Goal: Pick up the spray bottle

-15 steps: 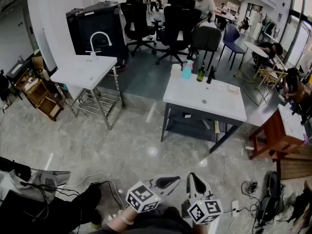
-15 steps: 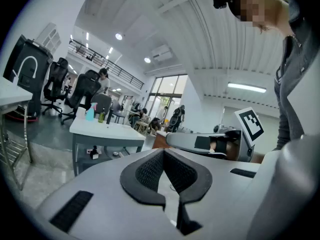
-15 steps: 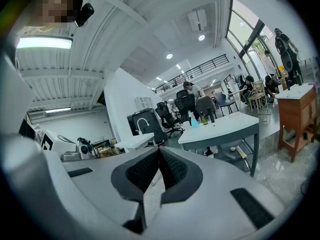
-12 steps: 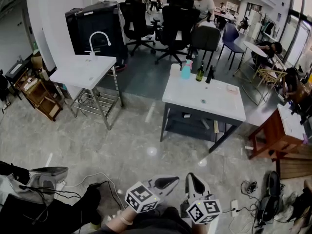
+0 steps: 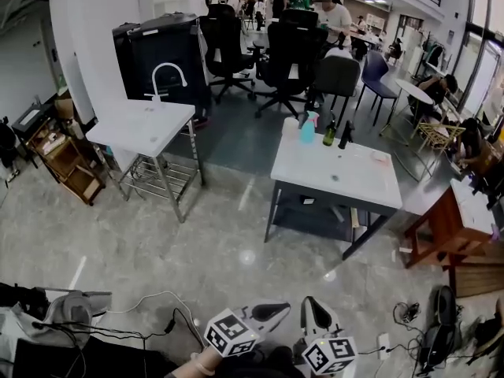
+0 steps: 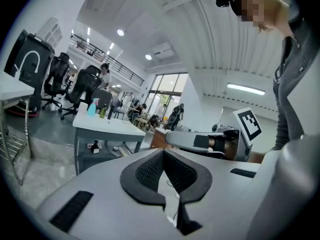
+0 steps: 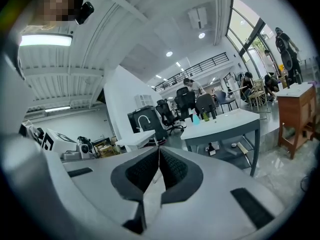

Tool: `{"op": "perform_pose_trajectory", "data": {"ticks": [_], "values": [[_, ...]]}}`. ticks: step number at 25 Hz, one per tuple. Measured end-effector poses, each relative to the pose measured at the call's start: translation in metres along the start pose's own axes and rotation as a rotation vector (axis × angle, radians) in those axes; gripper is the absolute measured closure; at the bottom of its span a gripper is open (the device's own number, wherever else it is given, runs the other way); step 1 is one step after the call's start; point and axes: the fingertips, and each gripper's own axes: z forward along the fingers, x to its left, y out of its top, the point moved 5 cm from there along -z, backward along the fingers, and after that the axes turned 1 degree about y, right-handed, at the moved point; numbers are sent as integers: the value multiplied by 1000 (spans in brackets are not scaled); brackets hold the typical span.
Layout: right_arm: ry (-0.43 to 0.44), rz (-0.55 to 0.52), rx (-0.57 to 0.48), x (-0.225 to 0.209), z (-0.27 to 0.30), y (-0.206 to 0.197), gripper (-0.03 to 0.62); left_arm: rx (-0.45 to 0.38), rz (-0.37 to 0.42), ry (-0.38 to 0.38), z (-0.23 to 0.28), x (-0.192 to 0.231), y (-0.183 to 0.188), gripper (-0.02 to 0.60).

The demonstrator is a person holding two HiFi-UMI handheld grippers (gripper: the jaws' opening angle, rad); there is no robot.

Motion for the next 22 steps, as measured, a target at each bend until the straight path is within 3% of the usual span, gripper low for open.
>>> {"op": "perform_pose_trajectory", "data": {"ticks": [11,22], "values": [[15,-33,-55,56,9,-10,583,7,12,-53,-41,14,-5,577],[47,-27,-49,28,59,9,583,-6,-3,-18,-21,55,11,577]]}}
